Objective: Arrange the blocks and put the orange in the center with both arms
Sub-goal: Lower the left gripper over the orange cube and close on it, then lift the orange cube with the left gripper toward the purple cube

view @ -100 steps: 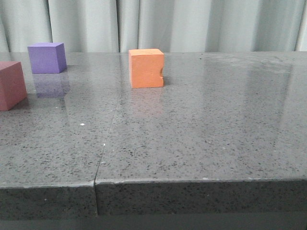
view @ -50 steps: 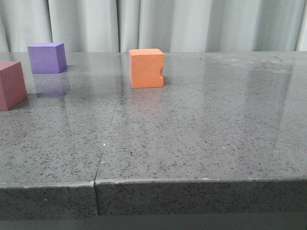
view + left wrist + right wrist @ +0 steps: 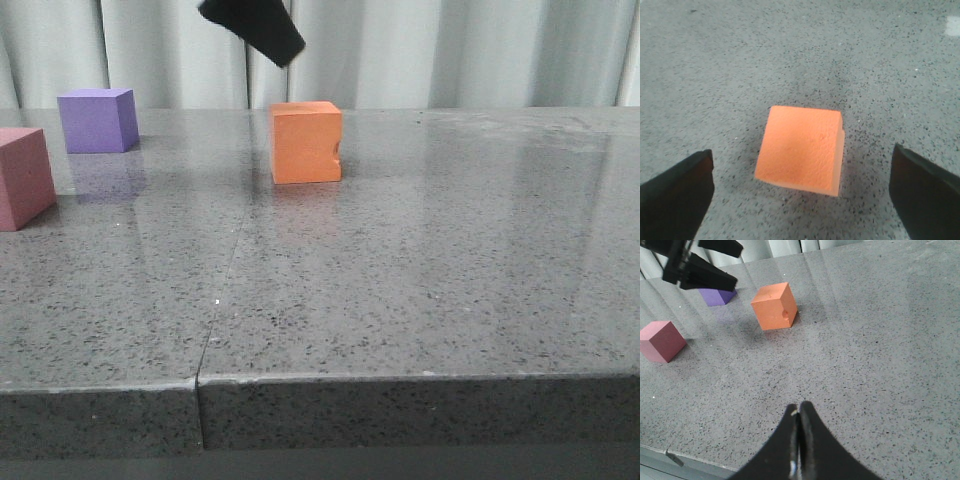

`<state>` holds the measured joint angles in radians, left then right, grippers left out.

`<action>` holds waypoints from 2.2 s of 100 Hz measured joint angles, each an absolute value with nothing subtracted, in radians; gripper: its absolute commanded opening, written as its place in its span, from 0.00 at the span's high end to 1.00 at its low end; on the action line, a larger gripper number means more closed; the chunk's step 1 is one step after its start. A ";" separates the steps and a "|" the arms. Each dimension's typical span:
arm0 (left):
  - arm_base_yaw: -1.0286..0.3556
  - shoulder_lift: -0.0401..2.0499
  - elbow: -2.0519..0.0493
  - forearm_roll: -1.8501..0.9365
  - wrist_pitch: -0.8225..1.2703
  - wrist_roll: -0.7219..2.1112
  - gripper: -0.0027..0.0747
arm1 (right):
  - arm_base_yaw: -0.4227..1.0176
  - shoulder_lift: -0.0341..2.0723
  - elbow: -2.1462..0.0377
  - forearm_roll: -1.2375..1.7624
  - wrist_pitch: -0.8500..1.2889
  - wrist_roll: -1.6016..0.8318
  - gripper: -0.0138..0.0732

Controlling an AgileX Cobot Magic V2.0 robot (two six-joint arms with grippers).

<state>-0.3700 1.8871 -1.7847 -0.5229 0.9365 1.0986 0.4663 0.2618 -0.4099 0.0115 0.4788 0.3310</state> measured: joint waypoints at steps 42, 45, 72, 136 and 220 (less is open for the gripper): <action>-0.410 1.981 -1.787 -0.512 0.816 1.099 0.10 | 0.466 0.262 -0.410 0.011 0.479 0.331 0.92; -0.410 1.986 -1.787 -0.510 0.811 1.099 0.10 | 0.466 0.262 -0.410 0.011 0.479 0.331 0.92; -0.414 2.042 -1.787 -0.504 0.803 1.099 0.10 | 0.466 0.262 -0.410 0.011 0.479 0.331 0.92; -0.414 2.051 -1.787 -0.501 0.803 1.100 0.53 | 0.466 0.262 -0.410 0.011 0.479 0.331 0.92; -0.414 1.869 -1.787 -0.057 0.851 0.312 0.53 | 0.466 0.262 -0.410 0.011 0.479 0.331 0.92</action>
